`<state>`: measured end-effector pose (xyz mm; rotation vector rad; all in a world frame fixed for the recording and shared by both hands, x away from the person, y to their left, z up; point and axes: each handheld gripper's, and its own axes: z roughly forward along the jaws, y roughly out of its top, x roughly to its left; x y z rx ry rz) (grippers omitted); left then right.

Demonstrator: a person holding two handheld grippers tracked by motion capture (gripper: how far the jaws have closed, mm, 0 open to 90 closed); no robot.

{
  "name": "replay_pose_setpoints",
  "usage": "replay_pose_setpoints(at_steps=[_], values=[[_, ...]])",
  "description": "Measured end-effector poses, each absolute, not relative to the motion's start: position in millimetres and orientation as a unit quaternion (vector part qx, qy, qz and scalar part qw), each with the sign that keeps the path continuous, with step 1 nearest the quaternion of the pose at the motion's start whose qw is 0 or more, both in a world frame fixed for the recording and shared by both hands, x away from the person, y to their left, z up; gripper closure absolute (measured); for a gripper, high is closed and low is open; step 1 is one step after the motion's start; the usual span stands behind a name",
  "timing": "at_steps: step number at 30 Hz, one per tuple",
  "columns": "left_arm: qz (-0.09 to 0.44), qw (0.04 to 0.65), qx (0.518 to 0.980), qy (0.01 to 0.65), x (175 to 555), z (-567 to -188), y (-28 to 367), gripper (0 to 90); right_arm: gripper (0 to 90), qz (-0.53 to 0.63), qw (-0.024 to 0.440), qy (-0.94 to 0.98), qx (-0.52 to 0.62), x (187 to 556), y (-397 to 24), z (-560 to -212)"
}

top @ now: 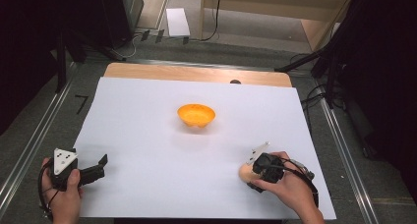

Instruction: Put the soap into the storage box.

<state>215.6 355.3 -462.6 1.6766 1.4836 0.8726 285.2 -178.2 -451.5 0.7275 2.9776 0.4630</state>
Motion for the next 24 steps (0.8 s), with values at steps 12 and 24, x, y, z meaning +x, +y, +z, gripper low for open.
replay_pose_setpoints(at_steps=[12, 24], values=[[0.338, 0.364, 0.652, 0.574, 215.1, -462.4, 355.5, 0.1, 33.3, 0.151, 0.027, 0.968, 0.198, 298.6, -170.1, -439.6], [0.334, 0.366, 0.653, 0.572, 215.2, -462.3, 356.0, 0.1, 33.3, 0.168, 0.041, 0.968, 0.184, 321.6, -168.2, -421.4]])
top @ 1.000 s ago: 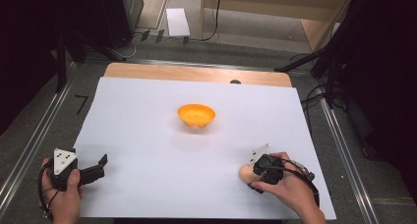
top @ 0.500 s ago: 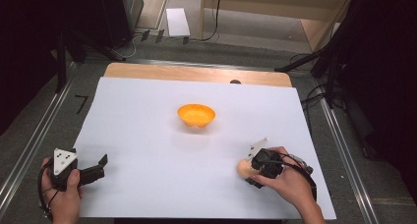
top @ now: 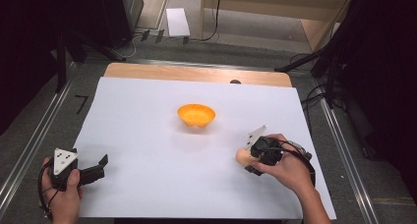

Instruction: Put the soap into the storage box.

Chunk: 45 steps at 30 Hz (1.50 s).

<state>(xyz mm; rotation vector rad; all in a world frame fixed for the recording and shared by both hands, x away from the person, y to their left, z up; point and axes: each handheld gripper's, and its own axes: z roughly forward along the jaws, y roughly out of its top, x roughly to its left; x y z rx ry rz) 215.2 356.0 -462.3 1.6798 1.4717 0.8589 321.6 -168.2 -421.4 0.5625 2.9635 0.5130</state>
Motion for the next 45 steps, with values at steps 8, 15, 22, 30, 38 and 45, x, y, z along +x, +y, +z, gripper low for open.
replay_pose_setpoints(at_steps=[8, 15, 22, 30, 38, 45], values=[[0.332, 0.366, 0.655, 0.571, 215.8, -462.6, 355.6, 0.1, 33.2, 0.172, 0.053, 0.969, 0.172, 333.5, -164.3, -411.0], [0.331, 0.366, 0.655, 0.572, 215.9, -462.6, 355.8, 0.1, 33.3, 0.181, 0.057, 0.969, 0.16, 344.5, -157.8, -402.1], [0.332, 0.362, 0.658, 0.57, 216.3, -462.7, 354.6, 0.1, 33.2, 0.185, 0.053, 0.97, 0.146, 352.7, -150.3, -398.7], [0.331, 0.365, 0.657, 0.57, 215.9, -462.6, 355.0, 0.1, 33.2, 0.198, 0.049, 0.97, 0.135, 369.3, -141.4, -393.9], [0.333, 0.363, 0.659, 0.569, 216.0, -462.8, 354.2, 0.1, 33.2, 0.202, 0.046, 0.97, 0.124, 383.9, -132.3, -392.2], [0.333, 0.364, 0.659, 0.568, 215.9, -462.8, 354.5, 0.1, 33.2, 0.204, 0.049, 0.971, 0.111, 391.3, -124.9, -390.2]])
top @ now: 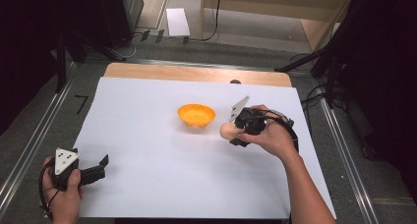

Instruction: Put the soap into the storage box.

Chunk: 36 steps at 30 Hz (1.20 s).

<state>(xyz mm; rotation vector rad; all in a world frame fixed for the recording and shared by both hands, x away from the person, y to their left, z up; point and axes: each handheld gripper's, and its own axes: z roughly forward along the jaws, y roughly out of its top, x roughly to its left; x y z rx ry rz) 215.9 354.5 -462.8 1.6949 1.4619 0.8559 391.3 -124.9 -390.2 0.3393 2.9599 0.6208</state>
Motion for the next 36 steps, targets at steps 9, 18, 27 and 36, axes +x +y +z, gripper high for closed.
replay_pose_setpoints(at_steps=[9, 18, 27, 36], values=[[0.333, 0.364, 0.66, 0.567, 215.7, -462.8, 354.0, 0.1, 33.2, 0.204, 0.044, 0.973, 0.1, 403.5, -114.7, -383.9], [0.332, 0.365, 0.659, 0.567, 215.6, -462.7, 354.6, 0.2, 33.2, 0.202, 0.049, 0.974, 0.087, 415.2, -99.6, -378.5], [0.332, 0.367, 0.658, 0.567, 215.6, -462.8, 354.8, 0.1, 33.2, 0.197, 0.055, 0.976, 0.081, 424.8, -86.3, -372.0], [0.33, 0.368, 0.659, 0.567, 215.7, -462.8, 355.1, 0.1, 33.2, 0.195, 0.056, 0.976, 0.074, 433.2, -72.8, -366.0]])
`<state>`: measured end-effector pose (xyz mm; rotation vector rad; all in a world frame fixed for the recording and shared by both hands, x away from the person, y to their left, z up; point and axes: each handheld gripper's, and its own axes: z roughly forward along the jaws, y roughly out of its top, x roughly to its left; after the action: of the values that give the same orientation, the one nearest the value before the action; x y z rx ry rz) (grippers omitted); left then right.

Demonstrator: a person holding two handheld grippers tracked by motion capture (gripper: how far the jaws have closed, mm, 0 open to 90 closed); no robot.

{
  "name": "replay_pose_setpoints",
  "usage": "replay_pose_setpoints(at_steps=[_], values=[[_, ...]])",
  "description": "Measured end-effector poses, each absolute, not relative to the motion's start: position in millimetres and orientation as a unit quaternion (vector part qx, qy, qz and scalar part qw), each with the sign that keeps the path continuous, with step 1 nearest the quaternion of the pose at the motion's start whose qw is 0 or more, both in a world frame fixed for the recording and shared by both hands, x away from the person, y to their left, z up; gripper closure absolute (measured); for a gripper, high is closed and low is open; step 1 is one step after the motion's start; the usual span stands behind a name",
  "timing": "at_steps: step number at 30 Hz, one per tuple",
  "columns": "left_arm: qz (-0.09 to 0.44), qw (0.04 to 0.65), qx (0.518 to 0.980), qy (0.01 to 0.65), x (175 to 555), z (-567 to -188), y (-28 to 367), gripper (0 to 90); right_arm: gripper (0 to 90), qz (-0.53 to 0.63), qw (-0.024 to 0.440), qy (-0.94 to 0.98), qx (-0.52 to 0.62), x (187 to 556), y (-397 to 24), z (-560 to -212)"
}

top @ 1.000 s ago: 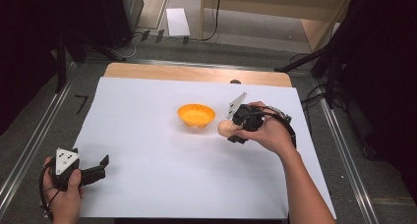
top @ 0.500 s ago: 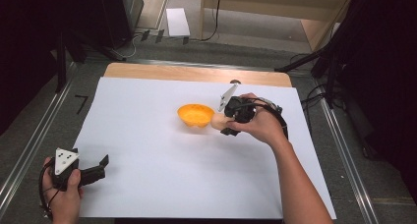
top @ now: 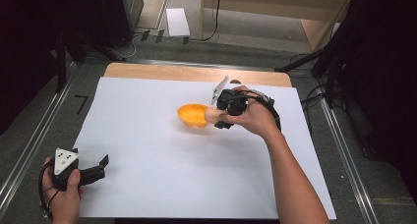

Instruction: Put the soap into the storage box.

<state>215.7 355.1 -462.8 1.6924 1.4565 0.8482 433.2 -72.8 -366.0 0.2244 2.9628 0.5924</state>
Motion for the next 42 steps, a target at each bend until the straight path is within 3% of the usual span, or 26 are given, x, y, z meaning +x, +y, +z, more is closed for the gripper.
replay_pose_setpoints(at_steps=[42], values=[[0.325, 0.374, 0.657, 0.568, 215.6, -462.6, 356.0, 0.1, 33.2, 0.178, 0.068, 0.981, 0.045, 471.3, -20.0, -365.7]])
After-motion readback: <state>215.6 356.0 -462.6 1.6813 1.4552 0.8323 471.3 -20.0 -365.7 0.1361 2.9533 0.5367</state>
